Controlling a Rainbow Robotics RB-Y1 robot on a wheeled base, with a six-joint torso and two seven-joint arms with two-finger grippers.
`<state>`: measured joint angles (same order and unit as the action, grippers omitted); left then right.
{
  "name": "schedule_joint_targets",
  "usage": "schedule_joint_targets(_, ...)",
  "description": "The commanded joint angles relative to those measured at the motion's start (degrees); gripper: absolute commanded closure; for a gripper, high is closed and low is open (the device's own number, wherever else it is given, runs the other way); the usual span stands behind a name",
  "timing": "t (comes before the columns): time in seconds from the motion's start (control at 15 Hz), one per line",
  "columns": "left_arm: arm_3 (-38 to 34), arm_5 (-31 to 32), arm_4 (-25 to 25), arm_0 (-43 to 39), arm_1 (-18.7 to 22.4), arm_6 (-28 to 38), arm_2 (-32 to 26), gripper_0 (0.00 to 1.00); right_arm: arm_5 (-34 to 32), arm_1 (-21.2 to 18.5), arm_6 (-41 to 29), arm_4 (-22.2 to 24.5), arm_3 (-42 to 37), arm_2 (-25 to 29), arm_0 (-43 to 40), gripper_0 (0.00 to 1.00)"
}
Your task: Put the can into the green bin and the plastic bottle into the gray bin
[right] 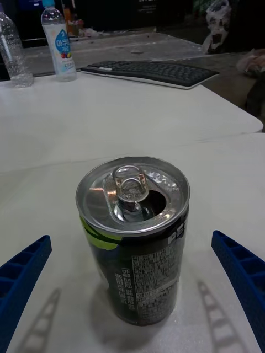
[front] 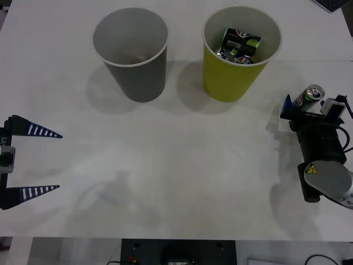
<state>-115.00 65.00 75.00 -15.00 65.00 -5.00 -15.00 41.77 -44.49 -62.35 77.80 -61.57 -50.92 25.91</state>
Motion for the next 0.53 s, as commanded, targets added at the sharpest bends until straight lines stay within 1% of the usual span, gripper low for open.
schedule_joint_targets(0.07, 0.0, 0.0, 0.0, 0.0, 0.0, 0.0, 0.0, 0.0, -1.34, 1.25, 0.13, -0.01, 2.33, 0.91, 1.51, 0.0)
schedule_joint_targets(0.2, 0.0, 0.0, 0.0, 0.0, 0.0, 0.0, 0.0, 0.0, -2.57, 2.22, 0.39, 0.07, 4.09, 1.96, 2.39, 0.0)
schedule_joint_targets(0.4, 0.0, 0.0, 0.0, 0.0, 0.0, 0.0, 0.0, 0.0, -3.27, 3.1, 0.66, 0.07, 6.2, 2.05, 3.62, 0.0)
schedule_joint_targets(0.53, 0.0, 0.0, 0.0, 0.0, 0.0, 0.0, 0.0, 0.0, -4.42, 3.1, 1.01, 0.87, 6.64, 2.58, 3.89, 0.0)
